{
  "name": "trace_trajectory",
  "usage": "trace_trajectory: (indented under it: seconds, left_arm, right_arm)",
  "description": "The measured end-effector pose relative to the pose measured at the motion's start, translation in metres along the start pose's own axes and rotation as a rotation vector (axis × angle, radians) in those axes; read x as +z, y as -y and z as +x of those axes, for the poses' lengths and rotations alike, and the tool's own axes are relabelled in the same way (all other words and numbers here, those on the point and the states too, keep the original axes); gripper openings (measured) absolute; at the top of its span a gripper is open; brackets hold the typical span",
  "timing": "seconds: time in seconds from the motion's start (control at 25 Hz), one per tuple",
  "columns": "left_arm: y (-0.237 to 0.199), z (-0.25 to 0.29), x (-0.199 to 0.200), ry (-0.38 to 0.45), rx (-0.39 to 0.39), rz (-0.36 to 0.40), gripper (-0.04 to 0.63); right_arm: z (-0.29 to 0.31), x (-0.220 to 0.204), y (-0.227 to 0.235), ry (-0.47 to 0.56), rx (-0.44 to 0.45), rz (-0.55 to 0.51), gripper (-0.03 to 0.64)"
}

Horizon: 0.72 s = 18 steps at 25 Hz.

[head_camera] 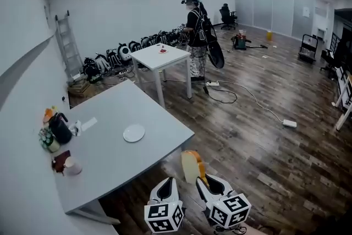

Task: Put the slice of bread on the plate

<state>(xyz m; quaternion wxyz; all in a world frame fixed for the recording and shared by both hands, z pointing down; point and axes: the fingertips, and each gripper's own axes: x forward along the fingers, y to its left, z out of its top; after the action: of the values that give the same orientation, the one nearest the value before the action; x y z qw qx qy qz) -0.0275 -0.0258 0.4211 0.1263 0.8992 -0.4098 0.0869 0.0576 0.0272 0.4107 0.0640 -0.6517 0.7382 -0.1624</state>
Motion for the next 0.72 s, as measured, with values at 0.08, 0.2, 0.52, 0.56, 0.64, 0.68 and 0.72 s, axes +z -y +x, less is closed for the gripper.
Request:
trace_trajectory:
  seconds: [0.08,0.2,0.52,0.56,0.64,0.68,0.72]
  left_arm:
    - [-0.038,0.007,0.002,0.000,0.042,-0.022,0.008]
    - [-0.092,0.016,0.002,0.005,0.106,-0.067,0.008]
    - [-0.198,0.054,0.007,0.019,0.258,-0.121,0.009]
    - [-0.210,0.062,0.010,0.022,0.273,-0.117,0.008]
    - [-0.234,0.082,0.018,0.023,0.304,-0.111,0.008]
    - [-0.244,0.092,0.022,0.023,0.319,-0.109,0.009]
    - [-0.254,0.101,0.027,0.028,0.335,-0.111,0.008]
  right_arm:
    - [0.036,-0.007,-0.015,-0.025,0.035,-0.003,0.084]
    - [0.087,-0.018,-0.037,-0.077,0.092,-0.017,0.084]
    - [0.211,-0.035,-0.063,-0.170,0.234,-0.029,0.084]
    - [0.230,-0.035,-0.064,-0.180,0.252,-0.029,0.084]
    - [0.269,-0.034,-0.066,-0.200,0.285,-0.047,0.084]
    - [0.287,-0.033,-0.067,-0.211,0.299,-0.062,0.084]
    - [0.304,-0.031,-0.066,-0.224,0.312,-0.076,0.084]
